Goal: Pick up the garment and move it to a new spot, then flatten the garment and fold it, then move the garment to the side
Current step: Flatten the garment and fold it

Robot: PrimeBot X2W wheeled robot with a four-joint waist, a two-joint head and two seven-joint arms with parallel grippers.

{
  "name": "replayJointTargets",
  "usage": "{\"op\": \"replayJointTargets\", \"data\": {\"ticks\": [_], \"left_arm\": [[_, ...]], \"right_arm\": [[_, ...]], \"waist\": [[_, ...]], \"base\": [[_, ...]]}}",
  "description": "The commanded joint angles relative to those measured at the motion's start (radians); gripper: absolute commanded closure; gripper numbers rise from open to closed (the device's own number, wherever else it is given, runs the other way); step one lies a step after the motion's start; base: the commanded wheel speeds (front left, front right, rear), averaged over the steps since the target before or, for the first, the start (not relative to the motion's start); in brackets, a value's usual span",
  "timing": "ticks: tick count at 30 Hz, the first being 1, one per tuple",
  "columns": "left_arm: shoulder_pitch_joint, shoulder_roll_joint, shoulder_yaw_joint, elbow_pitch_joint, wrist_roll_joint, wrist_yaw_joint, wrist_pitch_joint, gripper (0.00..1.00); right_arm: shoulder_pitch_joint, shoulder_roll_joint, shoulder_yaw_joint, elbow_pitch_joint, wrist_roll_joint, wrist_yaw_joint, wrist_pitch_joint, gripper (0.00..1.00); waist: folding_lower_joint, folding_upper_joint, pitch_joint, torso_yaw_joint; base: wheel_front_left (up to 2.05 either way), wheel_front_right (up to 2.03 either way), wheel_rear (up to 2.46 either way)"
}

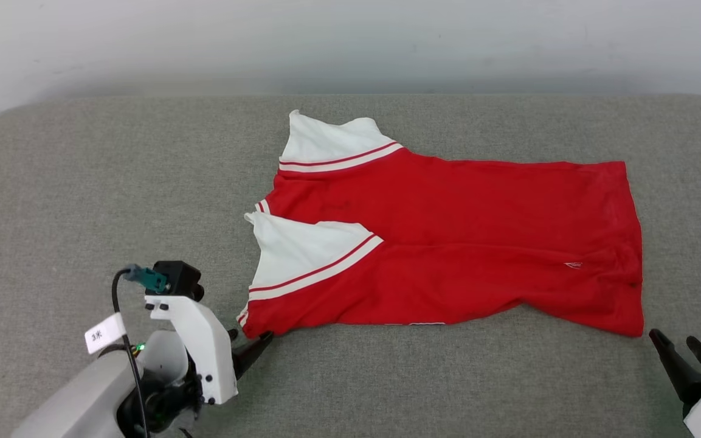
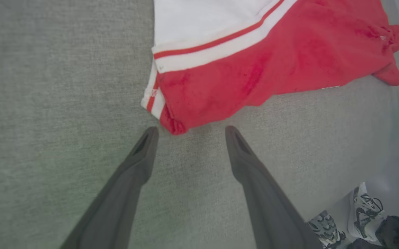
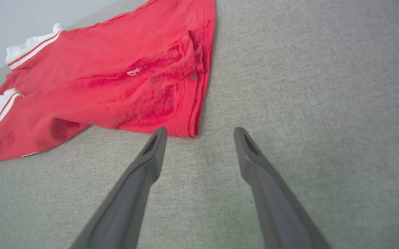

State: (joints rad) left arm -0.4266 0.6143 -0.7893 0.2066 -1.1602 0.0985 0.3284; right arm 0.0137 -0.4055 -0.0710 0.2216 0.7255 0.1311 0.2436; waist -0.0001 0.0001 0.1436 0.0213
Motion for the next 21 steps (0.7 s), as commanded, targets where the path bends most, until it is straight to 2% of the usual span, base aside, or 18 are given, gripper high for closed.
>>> {"op": "replayJointTargets", "data": {"ticks": [1,5,8,14,21], "left_arm": [[-0.025,0.004,0.001,0.011,-0.023,0.004,0.047,0.0],[-0.069,-0.007,0.005,0.046,-0.1,0.003,0.175,0.0],[-0.116,0.006,0.0,0.071,-0.108,0.012,0.24,0.0],[-0.169,0.005,-0.011,0.12,-0.074,0.014,0.253,0.0],[-0.182,-0.022,-0.028,0.178,-0.063,0.012,0.253,0.0]], "right_arm": [[-0.021,0.007,0.004,0.002,0.008,-0.001,0.001,0.0],[-0.048,0.008,0.007,0.01,0.016,-0.001,-0.006,0.0],[-0.058,0.002,0.008,0.017,0.02,-0.001,-0.012,0.0],[-0.071,0.006,0.019,0.022,0.021,-0.001,-0.02,0.0],[-0.082,0.019,0.033,0.018,0.022,-0.001,-0.02,0.0]], "waist": [[0.0001,-0.0001,0.005,-0.005],[0.0001,-0.0001,0.018,-0.01],[0.0001,-0.0001,0.025,-0.01],[0.0001,-0.0001,0.033,-0.012],[0.0001,-0.0001,0.05,-0.022]], "base": [[0.0,0.0,0.0],[0.0,0.0,0.0],[0.0,0.0,0.0],[0.0,0.0,0.0],[0.0,0.0,0.0]]}}
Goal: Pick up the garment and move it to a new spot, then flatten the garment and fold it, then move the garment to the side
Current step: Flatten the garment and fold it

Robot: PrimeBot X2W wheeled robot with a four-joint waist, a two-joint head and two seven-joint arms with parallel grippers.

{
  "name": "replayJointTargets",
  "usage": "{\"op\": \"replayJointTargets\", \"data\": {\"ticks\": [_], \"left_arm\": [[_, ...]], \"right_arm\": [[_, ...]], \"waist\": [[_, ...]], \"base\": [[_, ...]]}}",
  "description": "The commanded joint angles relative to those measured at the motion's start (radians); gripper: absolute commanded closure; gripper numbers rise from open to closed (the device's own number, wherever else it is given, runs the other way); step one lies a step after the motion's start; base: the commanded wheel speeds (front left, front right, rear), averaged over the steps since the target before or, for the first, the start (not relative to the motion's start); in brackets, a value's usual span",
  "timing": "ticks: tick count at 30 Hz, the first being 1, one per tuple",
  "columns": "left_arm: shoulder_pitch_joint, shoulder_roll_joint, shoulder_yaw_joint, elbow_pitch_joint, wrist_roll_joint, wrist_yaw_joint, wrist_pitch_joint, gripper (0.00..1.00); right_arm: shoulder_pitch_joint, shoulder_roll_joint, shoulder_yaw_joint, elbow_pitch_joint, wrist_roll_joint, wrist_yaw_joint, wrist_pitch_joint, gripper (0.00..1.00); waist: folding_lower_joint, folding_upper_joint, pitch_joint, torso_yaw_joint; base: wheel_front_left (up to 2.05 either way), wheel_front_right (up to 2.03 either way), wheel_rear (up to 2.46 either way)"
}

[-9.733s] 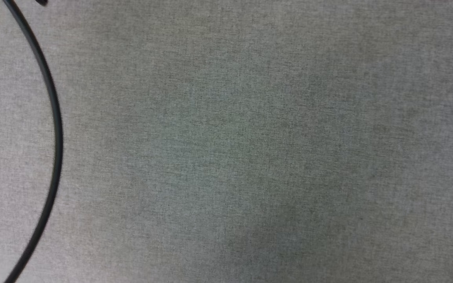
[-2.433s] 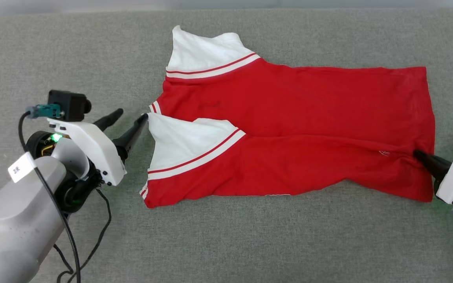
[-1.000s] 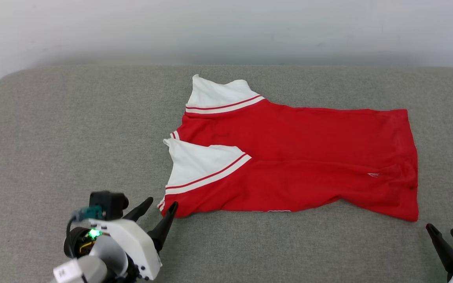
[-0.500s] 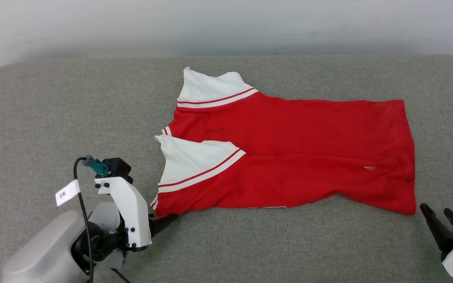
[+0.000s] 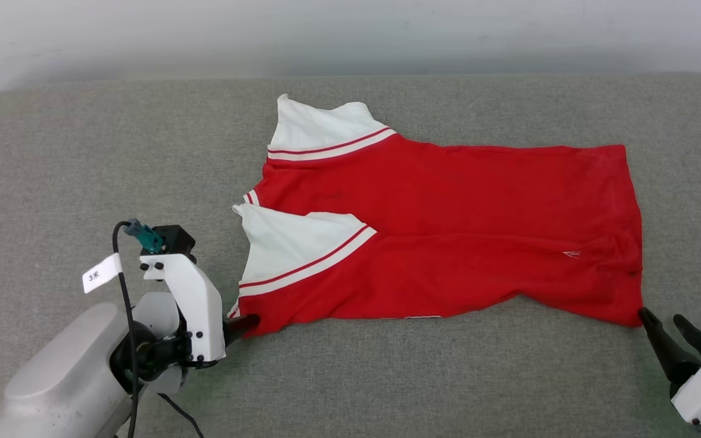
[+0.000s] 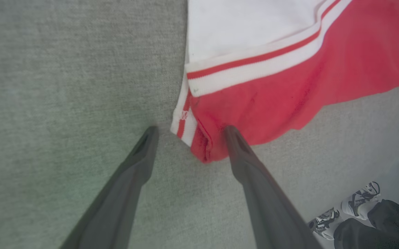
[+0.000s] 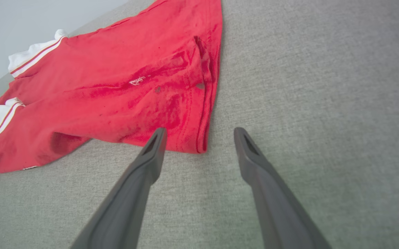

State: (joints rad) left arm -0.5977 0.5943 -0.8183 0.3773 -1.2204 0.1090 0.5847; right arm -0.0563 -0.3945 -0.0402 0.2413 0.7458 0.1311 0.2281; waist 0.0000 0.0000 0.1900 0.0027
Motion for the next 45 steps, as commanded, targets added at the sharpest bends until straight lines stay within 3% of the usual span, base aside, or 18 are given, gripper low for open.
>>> {"op": "replayJointTargets", "data": {"ticks": [1,6,7,10,11,13,26,34,39,45], "left_arm": [[-0.009,-0.009,0.0,0.017,-0.006,0.0,-0.003,0.0],[-0.015,-0.017,-0.008,0.057,-0.001,-0.009,0.002,0.11],[-0.012,-0.02,-0.013,0.062,-0.004,-0.013,0.013,0.22],[-0.006,-0.024,-0.026,0.069,-0.009,-0.025,0.036,0.79],[-0.003,-0.026,-0.028,0.069,-0.015,-0.028,0.042,0.8],[0.005,-0.031,-0.029,0.062,-0.029,-0.038,0.059,1.0],[-0.026,0.006,0.018,0.028,-0.054,-0.091,0.031,1.0],[-0.043,0.016,0.046,-0.02,-0.074,-0.091,0.023,1.0],[-0.043,0.005,0.044,-0.037,-0.073,-0.086,0.02,1.0],[-0.041,-0.005,0.045,-0.033,-0.07,-0.091,0.008,1.0]], "right_arm": [[-0.013,0.009,0.003,-0.001,0.004,-0.001,-0.003,0.0],[-0.025,0.016,-0.001,-0.011,0.01,-0.001,0.001,0.0],[-0.026,0.017,-0.003,-0.014,0.009,-0.001,0.003,0.0],[-0.026,0.021,-0.005,-0.021,0.008,-0.001,0.005,0.0],[-0.024,0.023,-0.007,-0.022,0.008,-0.001,0.005,0.0],[-0.02,0.027,-0.011,-0.024,0.008,-0.001,0.007,0.0],[-0.031,0.054,-0.054,-0.039,0.015,-0.001,0.065,0.0],[-0.029,0.078,-0.162,-0.12,0.001,-0.001,0.296,0.0],[-0.051,0.129,-0.235,-0.157,-0.082,-0.001,0.439,0.0],[-0.114,0.188,-0.276,-0.124,-0.208,-0.001,0.518,0.0]], "waist": [[0.0,0.0,0.007,-0.006],[0.0,0.0,0.022,-0.019],[0.0,0.0,0.024,-0.021],[0.0,0.0,0.03,-0.026],[0.0,0.0,0.031,-0.027],[0.0,0.0,0.034,-0.027],[0.0,0.0,0.025,-0.024],[0.0,0.0,0.014,-0.012],[0.0,0.0,0.014,-0.002],[0.0,0.0,0.023,0.001]], "base": [[0.0,0.0,0.0],[0.0,0.0,0.0],[0.0,0.0,0.0],[0.0,0.0,0.0],[0.0,0.0,0.0],[0.0,0.0,0.0],[0.0,0.0,0.0],[0.0,0.0,0.0],[0.0,0.0,0.0],[0.0,0.0,0.0]]}}
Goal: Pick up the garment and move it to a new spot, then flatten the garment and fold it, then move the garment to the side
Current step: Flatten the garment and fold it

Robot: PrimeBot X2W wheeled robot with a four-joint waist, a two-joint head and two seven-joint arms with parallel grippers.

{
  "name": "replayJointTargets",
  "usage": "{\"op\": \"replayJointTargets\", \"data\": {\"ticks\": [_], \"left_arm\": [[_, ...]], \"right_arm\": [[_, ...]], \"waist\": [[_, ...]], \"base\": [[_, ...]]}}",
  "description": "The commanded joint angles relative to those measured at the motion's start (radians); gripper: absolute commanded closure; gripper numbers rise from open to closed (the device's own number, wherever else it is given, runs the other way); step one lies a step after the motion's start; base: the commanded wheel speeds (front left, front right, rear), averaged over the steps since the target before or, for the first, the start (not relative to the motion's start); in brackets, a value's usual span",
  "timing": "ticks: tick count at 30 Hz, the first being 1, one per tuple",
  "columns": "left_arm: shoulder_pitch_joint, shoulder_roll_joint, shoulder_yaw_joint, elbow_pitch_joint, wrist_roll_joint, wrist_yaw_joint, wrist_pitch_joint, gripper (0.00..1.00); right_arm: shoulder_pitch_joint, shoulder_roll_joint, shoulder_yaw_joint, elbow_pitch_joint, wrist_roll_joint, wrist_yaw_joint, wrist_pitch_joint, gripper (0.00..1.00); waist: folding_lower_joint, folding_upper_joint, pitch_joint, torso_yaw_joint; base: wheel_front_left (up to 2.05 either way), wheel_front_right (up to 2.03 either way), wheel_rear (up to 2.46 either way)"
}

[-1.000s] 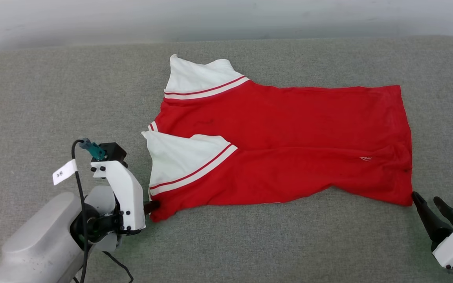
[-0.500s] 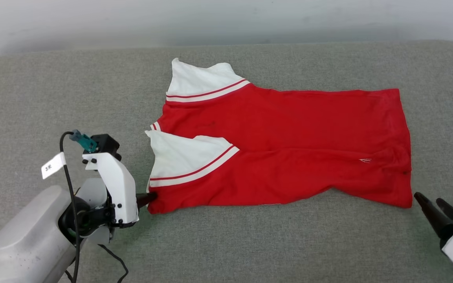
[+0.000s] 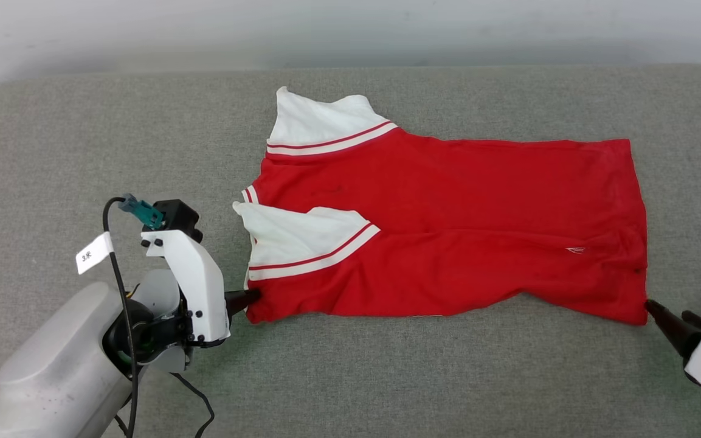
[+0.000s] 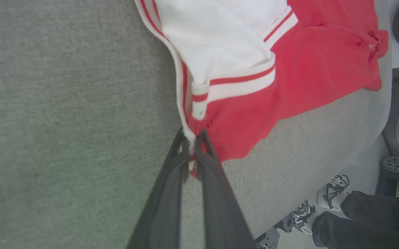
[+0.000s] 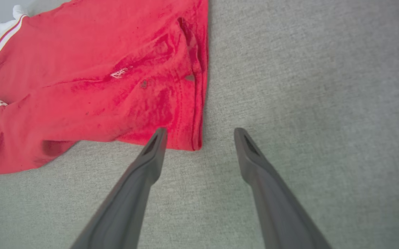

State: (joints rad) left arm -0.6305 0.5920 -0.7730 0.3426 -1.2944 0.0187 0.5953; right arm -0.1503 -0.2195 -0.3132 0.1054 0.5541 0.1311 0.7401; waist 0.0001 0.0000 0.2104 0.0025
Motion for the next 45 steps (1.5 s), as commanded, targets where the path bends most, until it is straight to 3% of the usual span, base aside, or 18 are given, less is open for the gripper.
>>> {"op": "replayJointTargets", "data": {"ticks": [1,11,13,14,15,21,33,45], "left_arm": [[-0.01,-0.006,-0.002,0.003,0.005,-0.003,-0.003,1.0],[-0.04,-0.038,-0.014,0.029,0.016,-0.019,0.004,1.0],[-0.042,-0.042,-0.017,0.036,0.016,-0.021,0.004,1.0],[-0.044,-0.043,-0.018,0.04,0.017,-0.025,0.003,1.0],[-0.044,-0.044,-0.018,0.044,0.017,-0.026,0.002,1.0],[-0.031,-0.033,-0.006,0.055,0.002,-0.035,-0.003,1.0],[0.022,0.012,0.026,-0.028,-0.048,-0.004,0.014,1.0],[0.117,0.08,0.052,-0.2,-0.096,0.061,0.025,1.0]], "right_arm": [[-0.033,0.021,-0.006,0.026,-0.034,-0.001,0.012,0.0],[-0.115,0.05,0.027,0.219,-0.137,-0.001,0.03,0.01],[-0.122,0.048,0.047,0.262,-0.144,-0.001,0.025,0.54],[-0.124,0.045,0.06,0.279,-0.143,-0.001,0.022,0.7],[-0.126,0.041,0.073,0.29,-0.138,-0.001,0.01,1.0],[-0.133,0.002,0.11,0.321,-0.092,-0.001,-0.013,1.0],[-0.106,-0.108,0.091,0.196,0.062,-0.001,0.033,1.0],[-0.006,-0.08,0.014,0.024,0.079,-0.001,0.109,1.0]], "waist": [[-0.0001,0.0,0.005,0.004],[-0.0001,0.0,0.029,0.028],[-0.0001,0.0,0.03,0.033],[-0.0001,0.0,0.029,0.035],[-0.0001,0.0,0.028,0.036],[-0.0001,0.0,0.015,0.035],[-0.0001,0.0,-0.04,0.03],[-0.0001,0.0,-0.069,0.029]], "base": [[0.0,0.0,0.0],[0.0,0.0,0.0],[0.0,0.0,0.0],[0.0,0.0,0.0],[0.0,0.0,0.0],[0.0,0.0,0.0],[0.0,0.0,0.0],[0.0,0.0,0.0]]}}
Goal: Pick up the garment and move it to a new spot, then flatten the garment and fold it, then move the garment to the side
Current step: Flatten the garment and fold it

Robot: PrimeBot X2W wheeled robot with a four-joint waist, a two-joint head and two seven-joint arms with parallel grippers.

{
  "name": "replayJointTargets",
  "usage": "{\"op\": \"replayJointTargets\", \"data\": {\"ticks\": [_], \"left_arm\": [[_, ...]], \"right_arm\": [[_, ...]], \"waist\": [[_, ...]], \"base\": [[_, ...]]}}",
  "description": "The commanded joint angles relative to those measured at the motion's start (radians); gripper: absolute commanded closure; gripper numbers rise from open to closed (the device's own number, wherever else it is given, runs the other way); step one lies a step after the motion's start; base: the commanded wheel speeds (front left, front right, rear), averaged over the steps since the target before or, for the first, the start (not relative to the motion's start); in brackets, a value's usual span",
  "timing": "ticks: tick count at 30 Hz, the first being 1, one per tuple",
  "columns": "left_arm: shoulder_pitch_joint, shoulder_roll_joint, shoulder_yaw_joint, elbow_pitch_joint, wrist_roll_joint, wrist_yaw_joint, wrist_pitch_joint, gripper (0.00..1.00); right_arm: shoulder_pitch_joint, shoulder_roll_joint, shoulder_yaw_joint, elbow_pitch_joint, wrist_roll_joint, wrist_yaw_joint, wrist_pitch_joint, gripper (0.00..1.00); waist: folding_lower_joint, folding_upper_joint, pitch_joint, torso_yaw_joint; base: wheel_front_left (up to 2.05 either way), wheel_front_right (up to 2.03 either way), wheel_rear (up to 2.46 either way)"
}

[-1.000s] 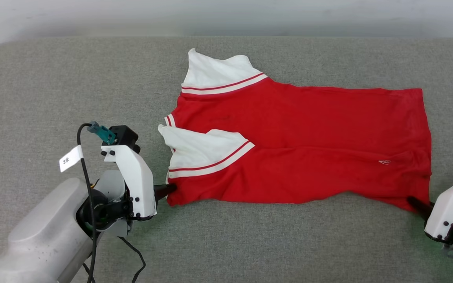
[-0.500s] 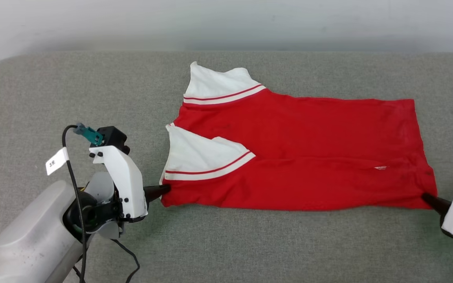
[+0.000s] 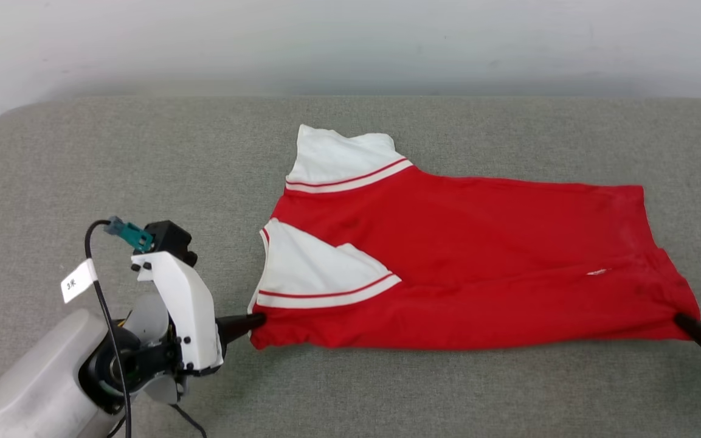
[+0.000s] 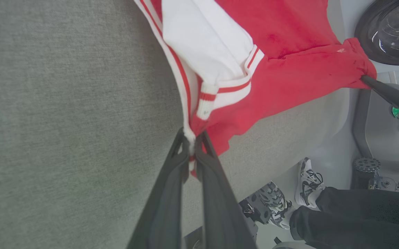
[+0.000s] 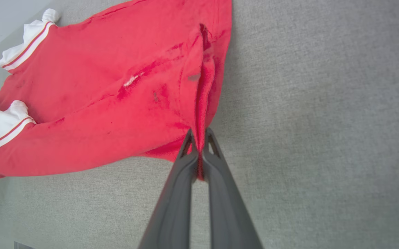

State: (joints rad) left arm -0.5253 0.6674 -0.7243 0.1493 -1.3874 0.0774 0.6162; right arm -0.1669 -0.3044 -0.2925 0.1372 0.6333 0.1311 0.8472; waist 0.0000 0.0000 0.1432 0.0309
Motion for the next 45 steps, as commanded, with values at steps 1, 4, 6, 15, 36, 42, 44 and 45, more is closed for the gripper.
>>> {"op": "replayJointTargets", "data": {"ticks": [1,4,6,15,36,42,44,45], "left_arm": [[0.021,0.011,0.003,-0.023,-0.007,0.009,0.006,1.0],[0.051,0.027,0.001,-0.071,-0.016,0.021,0.011,1.0],[0.068,0.041,0.001,-0.097,-0.02,0.031,0.014,1.0],[0.135,0.069,-0.002,-0.146,-0.033,0.064,0.01,1.0],[0.131,-0.002,-0.037,0.044,0.003,0.012,-0.032,0.0],[0.1,0.022,-0.024,0.047,0.019,-0.001,-0.036,0.0],[0.073,0.038,-0.008,0.038,0.028,-0.001,-0.044,0.0],[0.062,0.045,0.002,0.028,0.029,-0.007,-0.047,0.0]], "right_arm": [[0.024,0.012,-0.013,-0.028,0.0,-0.001,0.01,1.0],[0.067,0.034,-0.037,-0.084,-0.002,-0.001,0.038,1.0],[0.093,0.046,-0.056,-0.118,-0.011,-0.001,0.051,1.0],[0.174,0.103,-0.114,-0.2,-0.042,-0.001,0.121,1.0],[0.175,0.113,-0.054,-0.027,-0.118,-0.001,0.094,0.25],[0.152,0.134,-0.076,-0.055,-0.066,-0.001,0.114,0.0],[0.145,0.136,-0.081,-0.084,-0.054,-0.001,0.119,0.0],[0.144,0.132,-0.084,-0.102,-0.052,-0.001,0.122,0.0]], "waist": [[0.0,0.0,-0.004,0.001],[0.0,0.0,-0.012,0.005],[0.0,0.0,-0.016,0.007],[0.0,0.0,-0.012,0.0],[0.0,0.0,0.009,-0.008],[0.0,0.0,0.009,-0.022],[0.0,0.0,0.01,-0.031],[0.0,0.0,0.012,-0.037]], "base": [[0.0,0.0,0.0],[0.0,0.0,0.0],[0.0,0.0,0.0],[0.0,0.0,0.0],[0.0,0.0,0.0],[0.0,0.0,0.0],[0.0,0.0,0.0],[0.0,0.0,0.0]]}}
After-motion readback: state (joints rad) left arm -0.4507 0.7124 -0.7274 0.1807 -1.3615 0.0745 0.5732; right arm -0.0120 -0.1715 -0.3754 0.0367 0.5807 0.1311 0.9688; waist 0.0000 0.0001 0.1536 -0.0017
